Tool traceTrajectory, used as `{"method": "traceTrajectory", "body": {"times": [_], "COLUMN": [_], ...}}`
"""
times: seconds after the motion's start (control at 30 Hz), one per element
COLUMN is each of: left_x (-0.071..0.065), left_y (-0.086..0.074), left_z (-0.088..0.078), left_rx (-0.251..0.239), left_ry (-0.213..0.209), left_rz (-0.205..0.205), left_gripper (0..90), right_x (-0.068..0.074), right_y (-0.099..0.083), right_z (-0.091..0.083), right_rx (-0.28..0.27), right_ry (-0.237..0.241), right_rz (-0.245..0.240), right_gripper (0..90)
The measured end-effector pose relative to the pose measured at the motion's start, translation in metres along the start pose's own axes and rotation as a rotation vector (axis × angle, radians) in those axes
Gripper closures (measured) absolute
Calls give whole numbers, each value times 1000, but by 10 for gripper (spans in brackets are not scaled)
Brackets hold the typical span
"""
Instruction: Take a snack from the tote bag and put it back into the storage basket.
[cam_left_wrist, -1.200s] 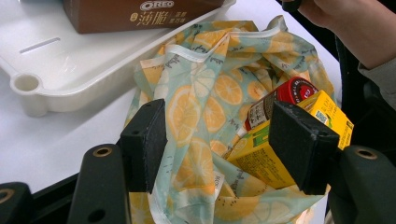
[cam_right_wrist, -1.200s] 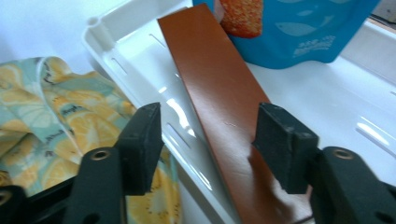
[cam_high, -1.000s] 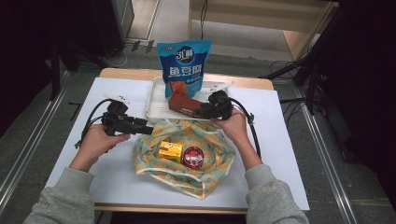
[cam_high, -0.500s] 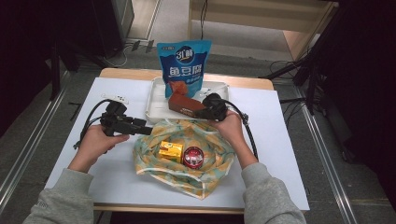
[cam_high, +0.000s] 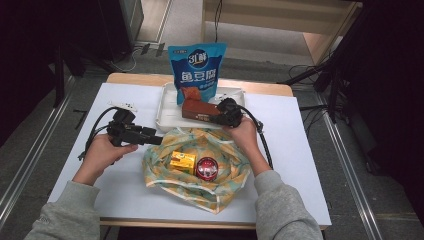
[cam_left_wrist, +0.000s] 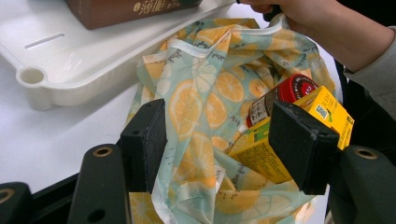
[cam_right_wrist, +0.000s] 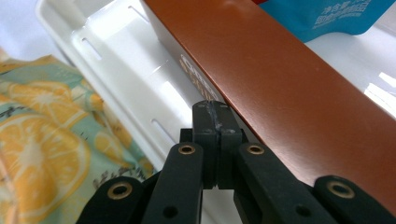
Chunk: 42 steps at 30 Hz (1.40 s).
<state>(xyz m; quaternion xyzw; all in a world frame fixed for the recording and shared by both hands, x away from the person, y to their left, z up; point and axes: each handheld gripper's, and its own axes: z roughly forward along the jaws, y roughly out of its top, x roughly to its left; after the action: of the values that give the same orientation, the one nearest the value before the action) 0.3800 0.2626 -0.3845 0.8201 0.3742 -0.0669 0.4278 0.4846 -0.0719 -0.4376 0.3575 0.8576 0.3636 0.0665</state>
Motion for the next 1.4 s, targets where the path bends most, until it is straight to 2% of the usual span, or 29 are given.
{"method": "traceTrajectory", "body": {"times": [0.17, 0.43, 0.67, 0.93, 1.4], "left_x": [-1, -1, 0, 0, -1], "left_y": [0, -1, -1, -2, -2], "left_z": [0, 0, 0, -1, 0], "left_rx": [-2, 1, 1, 1, -2], "left_ry": [-1, 3, 2, 3, 1], "left_rz": [-3, -1, -4, 1, 10], "left_gripper": [372, 372, 373, 373, 374], "right_x": [0, 5, 5, 3, 4], "right_y": [8, 25, 30, 34, 32], "right_z": [6, 20, 31, 39, 43], "right_rx": [2, 19, 25, 17, 6], "right_ry": [5, -25, -35, -43, -2], "right_rz": [11, 12, 24, 61, 95], "right_gripper": [900, 900, 900, 900, 891]}}
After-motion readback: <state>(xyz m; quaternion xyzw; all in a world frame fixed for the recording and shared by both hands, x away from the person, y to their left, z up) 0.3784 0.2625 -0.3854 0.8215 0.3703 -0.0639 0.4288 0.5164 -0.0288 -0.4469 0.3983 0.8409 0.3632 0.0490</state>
